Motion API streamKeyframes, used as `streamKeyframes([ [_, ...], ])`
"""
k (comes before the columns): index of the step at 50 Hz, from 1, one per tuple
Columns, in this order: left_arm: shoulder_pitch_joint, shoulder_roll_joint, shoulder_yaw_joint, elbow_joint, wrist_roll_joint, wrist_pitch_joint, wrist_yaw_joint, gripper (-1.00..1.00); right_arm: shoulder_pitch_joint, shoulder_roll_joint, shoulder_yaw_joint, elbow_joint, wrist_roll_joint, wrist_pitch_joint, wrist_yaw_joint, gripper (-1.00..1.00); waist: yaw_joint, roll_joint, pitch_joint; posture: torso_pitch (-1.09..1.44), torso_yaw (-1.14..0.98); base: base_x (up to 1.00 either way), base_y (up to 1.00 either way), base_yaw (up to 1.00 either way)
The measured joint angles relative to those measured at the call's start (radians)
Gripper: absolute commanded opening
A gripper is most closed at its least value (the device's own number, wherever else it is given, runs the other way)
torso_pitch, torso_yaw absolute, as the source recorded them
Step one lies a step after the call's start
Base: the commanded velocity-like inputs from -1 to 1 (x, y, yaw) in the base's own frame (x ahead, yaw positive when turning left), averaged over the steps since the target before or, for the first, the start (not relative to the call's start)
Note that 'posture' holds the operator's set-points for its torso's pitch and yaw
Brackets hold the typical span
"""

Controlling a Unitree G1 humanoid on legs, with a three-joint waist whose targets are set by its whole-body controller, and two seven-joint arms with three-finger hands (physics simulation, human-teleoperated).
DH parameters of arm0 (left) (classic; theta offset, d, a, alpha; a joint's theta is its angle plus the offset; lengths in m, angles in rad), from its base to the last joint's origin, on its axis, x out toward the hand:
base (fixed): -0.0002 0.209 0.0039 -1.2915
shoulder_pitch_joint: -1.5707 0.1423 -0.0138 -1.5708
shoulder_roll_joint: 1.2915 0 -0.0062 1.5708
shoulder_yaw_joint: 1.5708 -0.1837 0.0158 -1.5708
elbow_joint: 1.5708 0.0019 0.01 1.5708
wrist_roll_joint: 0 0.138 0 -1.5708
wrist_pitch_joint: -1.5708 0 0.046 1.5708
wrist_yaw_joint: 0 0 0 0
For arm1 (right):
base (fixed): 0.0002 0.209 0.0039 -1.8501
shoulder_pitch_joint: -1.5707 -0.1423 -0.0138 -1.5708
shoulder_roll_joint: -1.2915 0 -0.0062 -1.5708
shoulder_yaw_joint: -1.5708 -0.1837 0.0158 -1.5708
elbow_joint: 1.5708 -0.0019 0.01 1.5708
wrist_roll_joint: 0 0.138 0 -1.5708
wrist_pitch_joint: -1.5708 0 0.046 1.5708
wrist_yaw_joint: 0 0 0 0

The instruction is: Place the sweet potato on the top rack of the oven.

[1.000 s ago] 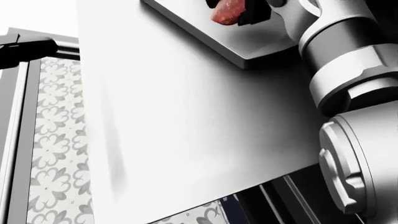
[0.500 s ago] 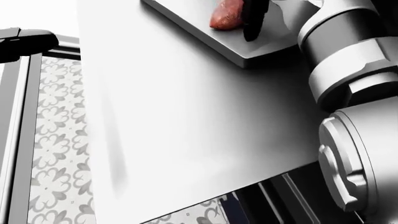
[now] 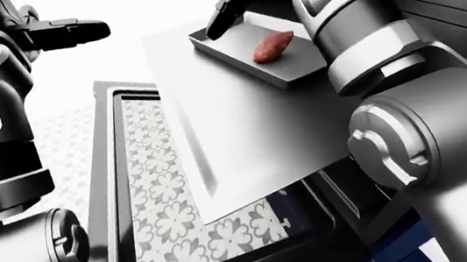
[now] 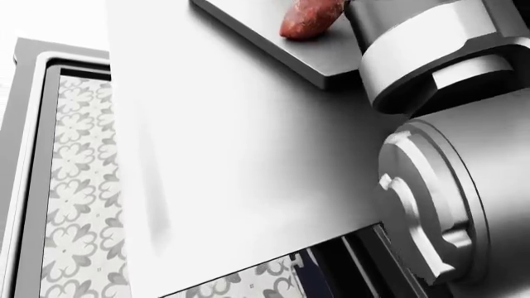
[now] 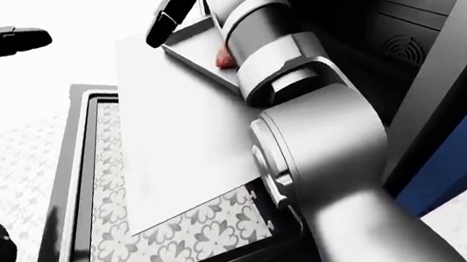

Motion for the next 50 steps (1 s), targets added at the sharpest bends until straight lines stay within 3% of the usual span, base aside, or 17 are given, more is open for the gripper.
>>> streamKeyframes([
  [11, -0.146, 0.026, 0.004, 0.194, 0.083, -0.076, -0.018, 1.00, -0.036, 0.042, 0.014, -0.011, 0.236, 0.133, -0.079, 1.00, -0.002, 0.002, 0.003, 0.00, 0.00, 0.00, 0.00, 0.00],
  [17, -0.131, 0.017, 0.035, 0.132, 0.081, -0.107, 0.022, 1.00, -0.024, 0.060, 0.060, -0.032, 0.283, 0.134, -0.103, 1.00, -0.005, 0.005, 0.008, 0.00, 0.00, 0.00, 0.00, 0.00],
  [37, -0.079, 0.030, 0.060, 0.039, -0.008, -0.148, 0.128, 1.00, -0.123, 0.018, 0.078, -0.036, 0.326, 0.016, -0.137, 1.00, -0.015, 0.019, 0.011, 0.00, 0.00, 0.00, 0.00, 0.00],
  [50, -0.066, 0.035, 0.074, 0.006, -0.069, -0.226, 0.194, 1.00, -0.118, 0.005, 0.075, -0.047, 0.328, -0.073, -0.168, 1.00, -0.022, 0.021, 0.015, 0.00, 0.00, 0.00, 0.00, 0.00],
])
